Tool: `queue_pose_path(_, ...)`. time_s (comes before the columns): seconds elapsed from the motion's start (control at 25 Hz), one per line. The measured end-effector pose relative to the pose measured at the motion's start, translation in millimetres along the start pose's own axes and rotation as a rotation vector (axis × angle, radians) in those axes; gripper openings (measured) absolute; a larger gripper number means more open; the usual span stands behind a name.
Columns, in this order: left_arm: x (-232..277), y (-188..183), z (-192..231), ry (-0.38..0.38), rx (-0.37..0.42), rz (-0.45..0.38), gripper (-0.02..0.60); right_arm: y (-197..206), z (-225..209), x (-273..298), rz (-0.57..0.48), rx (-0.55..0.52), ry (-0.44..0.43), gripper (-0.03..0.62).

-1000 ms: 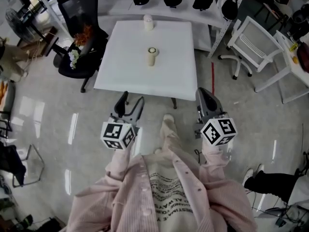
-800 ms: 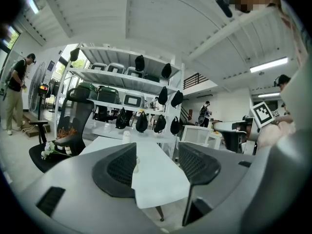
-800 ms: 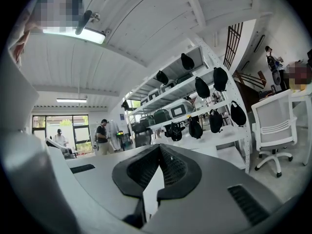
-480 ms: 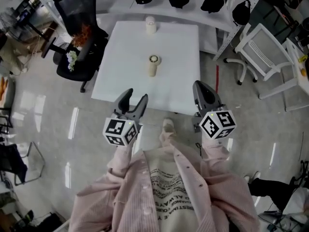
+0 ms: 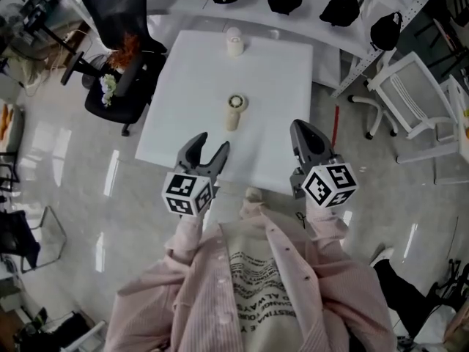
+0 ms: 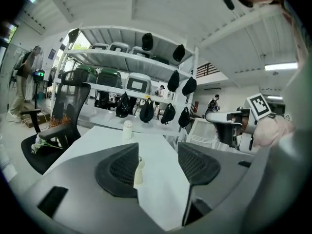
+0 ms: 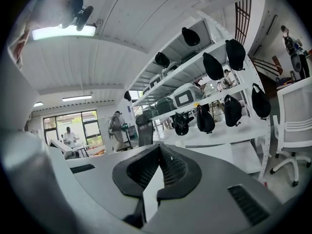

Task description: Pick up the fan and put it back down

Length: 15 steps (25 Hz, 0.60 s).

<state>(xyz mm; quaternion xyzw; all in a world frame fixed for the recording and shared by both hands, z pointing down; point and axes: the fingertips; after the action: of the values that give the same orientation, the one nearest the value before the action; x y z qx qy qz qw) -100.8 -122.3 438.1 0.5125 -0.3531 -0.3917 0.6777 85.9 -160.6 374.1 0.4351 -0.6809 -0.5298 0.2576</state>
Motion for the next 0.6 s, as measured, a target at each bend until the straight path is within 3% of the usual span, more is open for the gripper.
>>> queue_pose_path(0.6, 79.3, 55.9, 39.0, -0.070, -0.040, 0.195, 0.242, 41.7, -45.7, 64.6, 0.111, 0.044, -0.048, 0.000)
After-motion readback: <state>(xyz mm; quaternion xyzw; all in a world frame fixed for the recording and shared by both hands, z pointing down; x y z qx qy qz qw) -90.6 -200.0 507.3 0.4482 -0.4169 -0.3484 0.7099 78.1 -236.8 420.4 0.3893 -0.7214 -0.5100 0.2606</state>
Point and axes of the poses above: the fingertips, and each gripper's own axes: x forward along the fingers, z to its left, y out of its underside, and after that the axes turned 15 degrees about -z, right-handed
